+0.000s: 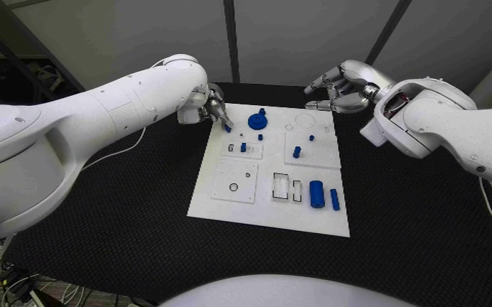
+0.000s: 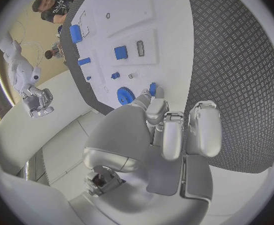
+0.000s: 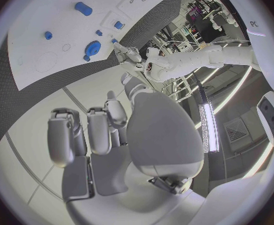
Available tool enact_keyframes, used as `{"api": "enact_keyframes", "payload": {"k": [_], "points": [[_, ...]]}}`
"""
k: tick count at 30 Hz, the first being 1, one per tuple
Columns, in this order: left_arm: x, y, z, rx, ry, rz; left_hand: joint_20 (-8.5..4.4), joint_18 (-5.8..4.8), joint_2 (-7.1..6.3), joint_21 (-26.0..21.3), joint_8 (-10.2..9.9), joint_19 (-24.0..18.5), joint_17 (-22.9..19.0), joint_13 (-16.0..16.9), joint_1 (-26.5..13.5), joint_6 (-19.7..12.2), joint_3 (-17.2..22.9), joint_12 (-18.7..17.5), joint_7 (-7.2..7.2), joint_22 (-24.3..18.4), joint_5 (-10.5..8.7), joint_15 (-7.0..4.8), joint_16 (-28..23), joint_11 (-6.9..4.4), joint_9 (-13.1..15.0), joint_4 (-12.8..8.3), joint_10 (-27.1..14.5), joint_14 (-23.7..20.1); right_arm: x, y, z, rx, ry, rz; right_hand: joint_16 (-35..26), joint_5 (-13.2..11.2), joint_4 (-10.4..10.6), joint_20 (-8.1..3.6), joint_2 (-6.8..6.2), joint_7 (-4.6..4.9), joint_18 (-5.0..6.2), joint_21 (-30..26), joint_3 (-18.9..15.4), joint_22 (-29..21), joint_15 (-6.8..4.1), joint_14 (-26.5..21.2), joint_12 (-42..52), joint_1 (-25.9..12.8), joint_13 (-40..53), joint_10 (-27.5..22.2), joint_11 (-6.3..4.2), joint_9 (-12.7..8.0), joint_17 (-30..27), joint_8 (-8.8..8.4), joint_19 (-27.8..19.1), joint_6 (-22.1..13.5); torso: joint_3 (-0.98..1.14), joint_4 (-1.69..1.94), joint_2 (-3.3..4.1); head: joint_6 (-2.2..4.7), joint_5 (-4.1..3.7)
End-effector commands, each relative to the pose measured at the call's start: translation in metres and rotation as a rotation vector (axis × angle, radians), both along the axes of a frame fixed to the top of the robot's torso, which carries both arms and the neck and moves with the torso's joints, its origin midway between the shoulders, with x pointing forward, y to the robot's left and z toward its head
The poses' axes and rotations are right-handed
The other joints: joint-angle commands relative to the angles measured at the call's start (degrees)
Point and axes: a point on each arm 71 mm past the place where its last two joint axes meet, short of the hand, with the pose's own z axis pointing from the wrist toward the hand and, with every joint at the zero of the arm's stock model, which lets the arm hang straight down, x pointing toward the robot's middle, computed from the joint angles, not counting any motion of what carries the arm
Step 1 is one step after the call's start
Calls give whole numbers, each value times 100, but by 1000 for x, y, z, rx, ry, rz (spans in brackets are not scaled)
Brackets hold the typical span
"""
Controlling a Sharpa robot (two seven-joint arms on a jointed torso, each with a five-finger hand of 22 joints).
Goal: Assemble the parts on the task board
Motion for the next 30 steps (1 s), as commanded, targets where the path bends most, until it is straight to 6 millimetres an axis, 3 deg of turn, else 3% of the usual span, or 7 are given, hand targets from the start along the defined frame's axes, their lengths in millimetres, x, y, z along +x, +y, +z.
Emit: {"api": "enact_keyframes", "payload": {"k": [1,6,11,21,30], "points": [[-3,-2,2,-64,12,1,5,74,-94,0,110,6,1281,16,-219,-17,1019,26,-13,232,37,-5,11,-4,424,-922,63,533,1,-1,3,14,-20,-4,-31,35,13,-24,29,-2,42,-20,23,875,-18,254,-28,-29,-5,-12,9,-8,-5,-11,182,-34,1,10,-7,2,4],[-10,2,7,-106,-6,1,6,71,-301,12,302,30,1274,37,-745,-87,1751,68,-2,277,350,7,4,-4,730,-1201,103,532,1,-2,3,15,-22,-7,-31,35,13,-24,29,-2,42,-20,23,875,-18,254,-28,-29,-5,-12,9,-8,-5,-11,182,-34,1,8,-2,5,13],[-19,3,13,-139,-30,-6,-6,65,-506,26,413,51,1259,90,-1077,-65,2168,161,-24,315,890,-13,-11,-19,884,-1297,176,528,1,-3,3,15,-22,-10,-31,35,13,-24,29,-2,42,-20,23,875,-18,254,-28,-29,-5,-12,9,-8,-5,-11,182,-34,2,10,-1,-7,29],[-39,3,20,-165,-82,-35,-27,58,-666,39,494,71,1260,137,-1276,-38,2473,238,-52,350,1268,-41,-10,-40,1006,-1348,239,529,1,-5,3,15,-21,-12,-36,36,17,-23,30,-1,44,-26,24,869,-18,253,-30,-34,-6,-14,10,-10,-11,-11,178,-34,-4,9,3,-20,47],[-50,-1,14,-76,-147,-116,-32,56,-722,45,514,78,1262,140,-1306,-19,2534,246,-60,363,1344,-46,-8,-47,1032,-1372,251,530,1,-5,3,15,-21,-12,-36,36,17,-23,30,-1,44,-26,24,869,-18,253,-30,-34,-6,-14,10,-10,-11,-11,178,-34,-3,-5,1,-22,79]]}}
